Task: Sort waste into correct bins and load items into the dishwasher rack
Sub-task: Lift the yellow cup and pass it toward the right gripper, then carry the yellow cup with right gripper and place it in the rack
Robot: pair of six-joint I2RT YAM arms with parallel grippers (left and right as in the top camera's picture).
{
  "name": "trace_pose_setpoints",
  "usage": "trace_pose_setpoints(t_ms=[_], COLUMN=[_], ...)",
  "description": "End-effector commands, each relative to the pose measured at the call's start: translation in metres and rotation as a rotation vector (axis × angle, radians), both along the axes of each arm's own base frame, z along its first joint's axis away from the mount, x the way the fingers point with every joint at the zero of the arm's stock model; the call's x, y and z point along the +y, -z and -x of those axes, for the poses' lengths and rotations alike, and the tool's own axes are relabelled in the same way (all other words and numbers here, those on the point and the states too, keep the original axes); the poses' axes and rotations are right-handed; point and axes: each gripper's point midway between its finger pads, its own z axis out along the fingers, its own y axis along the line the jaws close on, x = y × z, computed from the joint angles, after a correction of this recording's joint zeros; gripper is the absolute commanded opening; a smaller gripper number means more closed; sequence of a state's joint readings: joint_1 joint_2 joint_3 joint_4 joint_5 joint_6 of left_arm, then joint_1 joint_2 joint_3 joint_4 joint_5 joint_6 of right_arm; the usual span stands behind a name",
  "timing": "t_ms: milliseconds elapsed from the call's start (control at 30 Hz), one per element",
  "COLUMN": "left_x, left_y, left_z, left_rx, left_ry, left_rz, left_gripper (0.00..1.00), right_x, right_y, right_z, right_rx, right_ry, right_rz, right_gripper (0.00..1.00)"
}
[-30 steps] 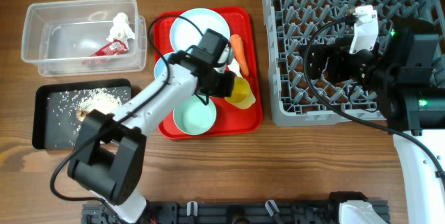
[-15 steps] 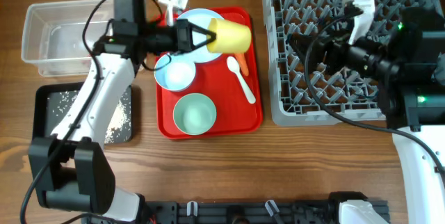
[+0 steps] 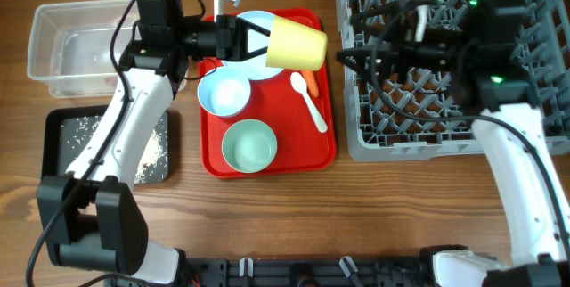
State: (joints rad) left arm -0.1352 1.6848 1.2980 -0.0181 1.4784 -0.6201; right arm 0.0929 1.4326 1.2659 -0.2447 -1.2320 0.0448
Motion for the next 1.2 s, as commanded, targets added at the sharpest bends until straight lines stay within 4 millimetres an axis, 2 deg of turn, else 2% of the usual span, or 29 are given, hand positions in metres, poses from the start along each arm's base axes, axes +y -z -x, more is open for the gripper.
trace_pose_setpoints(t_ms=[0,167,300,500,633,700,767,933,1033,1167], left_x=[-0.007,-0.013,-0.013,-0.014,-0.014,-0.014,-0.014,-0.014,-0.014,-0.014], left_y=[-0.009,-0.010,-0.009,-0.009,-0.009,-0.009,-0.009,-0.009,-0.009,-0.009], left_z=[0.008,0.012,0.013,0.012,0.011,0.010,0.010,0.010,0.010,0.010], left_rx=[-0.010,-0.010,-0.010,-0.011,-0.014,-0.015,-0.014,-0.014,-0.014,-0.014], left_ry=[0.031,0.049,0.050,0.047,0.040,0.033,0.033,0.033,0.033,0.033], left_rz=[0.008,0.008,0.008,0.007,0.005,0.002,0.002,0.002,0.002,0.002], left_gripper=[0.04,0.04,0.04,0.04,0.04,0.08,0.19,0.36,0.36,0.37], right_x=[0.025,0.046,0.055,0.057,0.057,0.057,0.056,0.048,0.038,0.011], right_y=[0.001,0.006,0.005,0.005,0.005,0.005,0.005,0.006,0.006,0.009], right_z=[0.011,0.009,0.009,0.011,0.011,0.011,0.010,0.003,-0.005,-0.021], right_rx=[0.009,0.028,0.034,0.032,0.033,0.055,0.057,0.058,0.059,0.075], right_ry=[-0.126,-0.158,-0.170,-0.178,-0.177,-0.174,-0.170,-0.140,-0.105,-0.028], right_rz=[-0.030,-0.037,-0.043,-0.044,-0.044,-0.047,-0.047,-0.045,-0.044,-0.044], right_gripper=[1.00,0.98,0.90,0.77,0.72,0.71,0.70,0.69,0.69,0.70])
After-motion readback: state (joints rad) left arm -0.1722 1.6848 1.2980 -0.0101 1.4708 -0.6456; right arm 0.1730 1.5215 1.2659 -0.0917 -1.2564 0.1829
